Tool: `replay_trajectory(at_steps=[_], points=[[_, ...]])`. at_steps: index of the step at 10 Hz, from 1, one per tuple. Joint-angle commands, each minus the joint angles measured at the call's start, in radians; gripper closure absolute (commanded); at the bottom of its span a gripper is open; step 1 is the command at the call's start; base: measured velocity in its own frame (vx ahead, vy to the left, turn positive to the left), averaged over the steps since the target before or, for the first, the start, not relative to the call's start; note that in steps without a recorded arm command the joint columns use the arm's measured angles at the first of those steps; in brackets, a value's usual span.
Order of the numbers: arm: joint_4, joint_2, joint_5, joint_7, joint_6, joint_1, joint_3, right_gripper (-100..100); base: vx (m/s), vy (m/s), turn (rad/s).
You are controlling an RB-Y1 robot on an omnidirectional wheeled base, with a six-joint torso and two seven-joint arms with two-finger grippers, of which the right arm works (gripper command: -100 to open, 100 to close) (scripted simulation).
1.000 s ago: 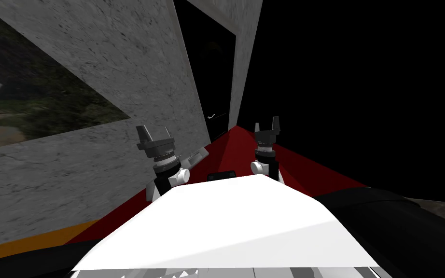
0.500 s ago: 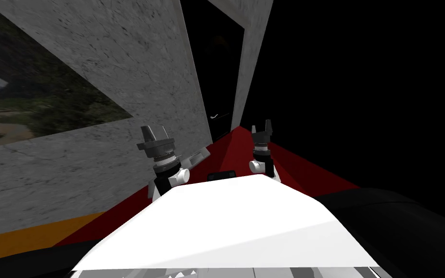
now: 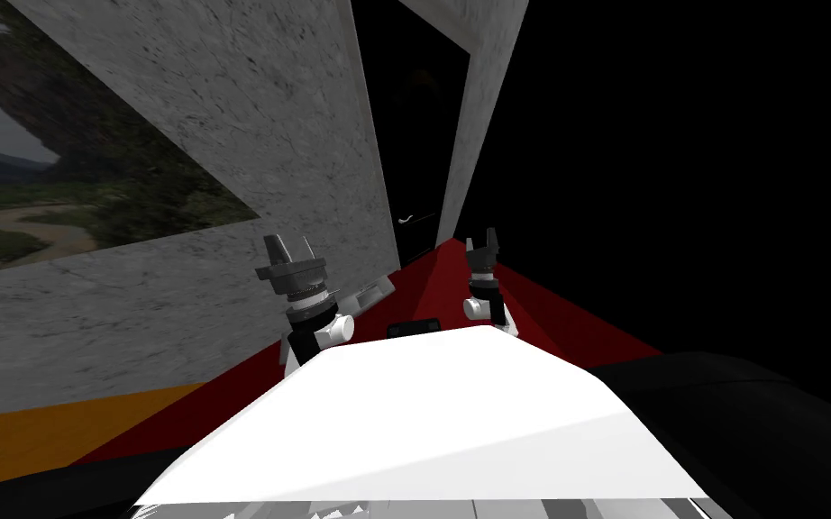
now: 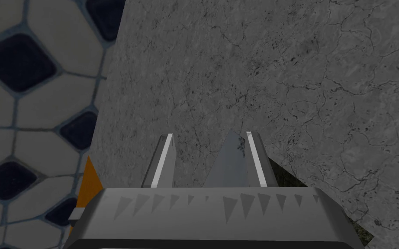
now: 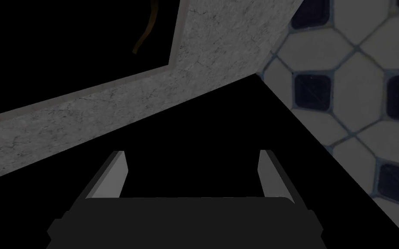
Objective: Pull the door open
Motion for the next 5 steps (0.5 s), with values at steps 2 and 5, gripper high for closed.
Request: replay_trajectory(at_steps=[2,5], points=[[0.066,-0.012,-0.004,0.003,-0.011,-0.023,-0.006,-100,0.084,-0.01,0.132],[0.145,-0.025,-0.008,0.006,-0.021,-0.054,-0.013,-100,0.095,-0.026,0.139]])
